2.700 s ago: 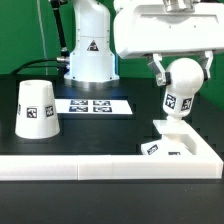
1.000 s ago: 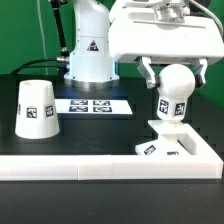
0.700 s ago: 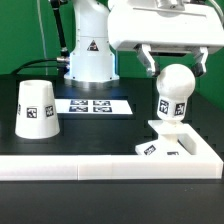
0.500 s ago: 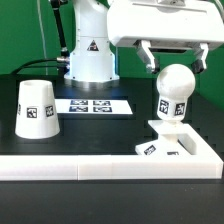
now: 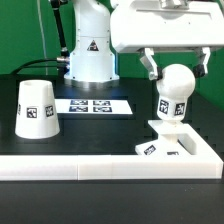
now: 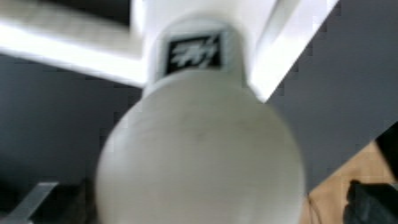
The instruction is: Assemble lamp
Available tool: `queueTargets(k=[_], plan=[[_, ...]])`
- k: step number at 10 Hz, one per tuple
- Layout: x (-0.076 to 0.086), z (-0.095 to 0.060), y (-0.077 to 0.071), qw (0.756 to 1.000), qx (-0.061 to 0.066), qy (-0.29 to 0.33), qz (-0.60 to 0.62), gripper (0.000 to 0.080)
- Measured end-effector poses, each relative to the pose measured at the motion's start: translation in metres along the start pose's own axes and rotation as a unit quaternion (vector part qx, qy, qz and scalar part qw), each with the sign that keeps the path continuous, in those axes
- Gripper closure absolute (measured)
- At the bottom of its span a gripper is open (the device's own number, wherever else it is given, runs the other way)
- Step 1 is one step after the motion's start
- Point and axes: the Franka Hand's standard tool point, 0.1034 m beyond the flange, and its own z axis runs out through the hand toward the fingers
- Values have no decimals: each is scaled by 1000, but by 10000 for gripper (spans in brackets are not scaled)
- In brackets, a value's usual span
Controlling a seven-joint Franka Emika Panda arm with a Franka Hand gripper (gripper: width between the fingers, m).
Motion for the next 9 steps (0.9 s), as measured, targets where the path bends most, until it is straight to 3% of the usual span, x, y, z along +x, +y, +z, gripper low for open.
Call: queueTargets(k=[5, 8, 9], plan=[[-7, 4, -2, 986, 48, -161, -16, 101], [-3, 9, 0, 975, 58, -212, -29, 101], [-1, 12, 3, 977, 55, -202, -29, 101]])
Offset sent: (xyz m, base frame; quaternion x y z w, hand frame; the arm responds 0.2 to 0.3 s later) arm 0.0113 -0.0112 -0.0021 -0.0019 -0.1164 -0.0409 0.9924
